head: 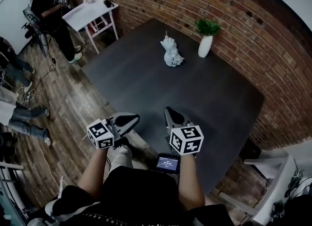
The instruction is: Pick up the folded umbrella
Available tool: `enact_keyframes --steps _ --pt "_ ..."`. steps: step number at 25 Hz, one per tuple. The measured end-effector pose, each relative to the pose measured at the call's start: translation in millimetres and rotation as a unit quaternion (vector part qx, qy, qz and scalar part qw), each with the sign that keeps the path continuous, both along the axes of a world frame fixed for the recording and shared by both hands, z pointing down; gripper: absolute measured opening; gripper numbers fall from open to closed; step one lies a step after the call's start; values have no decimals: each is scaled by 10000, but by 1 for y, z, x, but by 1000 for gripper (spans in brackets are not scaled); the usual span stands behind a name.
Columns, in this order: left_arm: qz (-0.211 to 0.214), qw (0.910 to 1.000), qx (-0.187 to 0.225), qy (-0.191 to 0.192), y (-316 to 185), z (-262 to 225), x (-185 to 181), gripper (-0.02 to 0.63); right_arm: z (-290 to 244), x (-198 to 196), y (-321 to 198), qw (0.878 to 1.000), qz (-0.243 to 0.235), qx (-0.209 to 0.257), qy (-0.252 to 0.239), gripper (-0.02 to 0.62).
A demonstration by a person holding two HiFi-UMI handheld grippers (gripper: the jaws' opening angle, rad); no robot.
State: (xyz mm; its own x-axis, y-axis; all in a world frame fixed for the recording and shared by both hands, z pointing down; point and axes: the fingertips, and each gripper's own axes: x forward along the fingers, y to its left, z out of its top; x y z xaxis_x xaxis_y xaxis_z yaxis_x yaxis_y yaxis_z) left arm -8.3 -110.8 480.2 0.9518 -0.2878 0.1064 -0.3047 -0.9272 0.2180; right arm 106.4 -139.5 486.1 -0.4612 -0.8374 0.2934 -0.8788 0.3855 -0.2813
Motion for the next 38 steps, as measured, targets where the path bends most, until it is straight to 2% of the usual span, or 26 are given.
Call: enact_keyframes --steps 10,24,34,38 --pt "373 9993 21 63 -82 2 -8 2 3 -4 -66 9992 390 -17 96 11" --pt "1249 9920 -126 127 -224 -8 -29 2 -6 -18 -178 9895 1430 -188 107 11" --pt "2040 9786 -269 43 -269 5 -29 2 -2 -30 -203 9781 2068 -216 87 11" --pt "2183 9753 -336 90 -277 10 -25 2 5 -33 -203 9747 2205 -308 170 11"
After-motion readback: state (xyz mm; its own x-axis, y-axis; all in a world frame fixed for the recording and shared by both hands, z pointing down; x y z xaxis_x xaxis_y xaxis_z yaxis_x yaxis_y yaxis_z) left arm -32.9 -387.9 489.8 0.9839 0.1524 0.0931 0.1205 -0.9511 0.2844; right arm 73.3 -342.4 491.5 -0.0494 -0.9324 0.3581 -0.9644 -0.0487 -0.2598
